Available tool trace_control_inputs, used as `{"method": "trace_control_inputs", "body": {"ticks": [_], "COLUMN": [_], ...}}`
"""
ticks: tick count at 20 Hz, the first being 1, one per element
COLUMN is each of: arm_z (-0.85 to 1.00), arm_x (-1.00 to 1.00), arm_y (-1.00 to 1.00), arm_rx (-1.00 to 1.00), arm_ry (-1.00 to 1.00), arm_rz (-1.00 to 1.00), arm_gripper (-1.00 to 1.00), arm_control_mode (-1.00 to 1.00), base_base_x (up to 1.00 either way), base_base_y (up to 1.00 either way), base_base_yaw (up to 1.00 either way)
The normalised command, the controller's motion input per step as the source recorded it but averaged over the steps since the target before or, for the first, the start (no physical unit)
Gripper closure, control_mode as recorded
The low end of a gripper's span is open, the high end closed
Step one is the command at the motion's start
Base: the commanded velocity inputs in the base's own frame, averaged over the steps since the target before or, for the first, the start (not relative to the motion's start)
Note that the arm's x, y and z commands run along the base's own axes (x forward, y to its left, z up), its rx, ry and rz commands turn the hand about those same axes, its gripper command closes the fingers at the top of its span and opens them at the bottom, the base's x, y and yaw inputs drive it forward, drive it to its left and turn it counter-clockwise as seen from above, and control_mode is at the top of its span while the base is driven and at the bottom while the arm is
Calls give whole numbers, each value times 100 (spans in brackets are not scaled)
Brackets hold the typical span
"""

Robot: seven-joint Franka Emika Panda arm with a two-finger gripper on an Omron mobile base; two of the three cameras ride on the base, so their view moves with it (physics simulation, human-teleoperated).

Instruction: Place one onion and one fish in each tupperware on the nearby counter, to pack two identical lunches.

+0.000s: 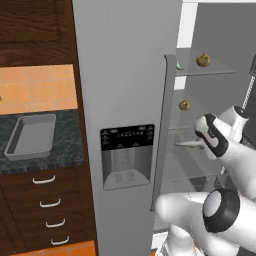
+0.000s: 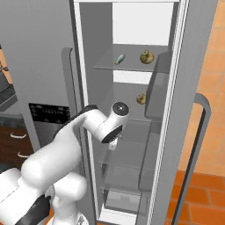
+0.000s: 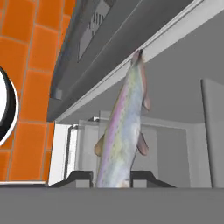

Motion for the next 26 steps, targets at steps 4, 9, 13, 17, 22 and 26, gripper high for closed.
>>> {"method": "trace_control_inputs", "body": {"ticks": [4, 9, 13, 17, 22, 26], "arm_z": [71, 73, 63, 11, 0, 0], "arm_x": [-98, -58, -41, -39, 0, 0], "arm_y": [6, 32, 64, 50, 0, 0], "arm_rx": [-1, -1, -8, -11, 0, 0], "arm_ry": [-17, -1, 0, 0, 0, 0], "arm_rz": [6, 3, 7, 6, 0, 0], "arm_gripper": [100, 100, 100, 100, 100, 100], "arm_control_mode": [-100, -100, -100, 100, 100, 100], "base_base_x": [0, 0, 0, -45, -39, 23], "base_base_y": [0, 0, 0, 50, 100, 100], "base_base_yaw": [0, 0, 0, 7, 10, 1]}}
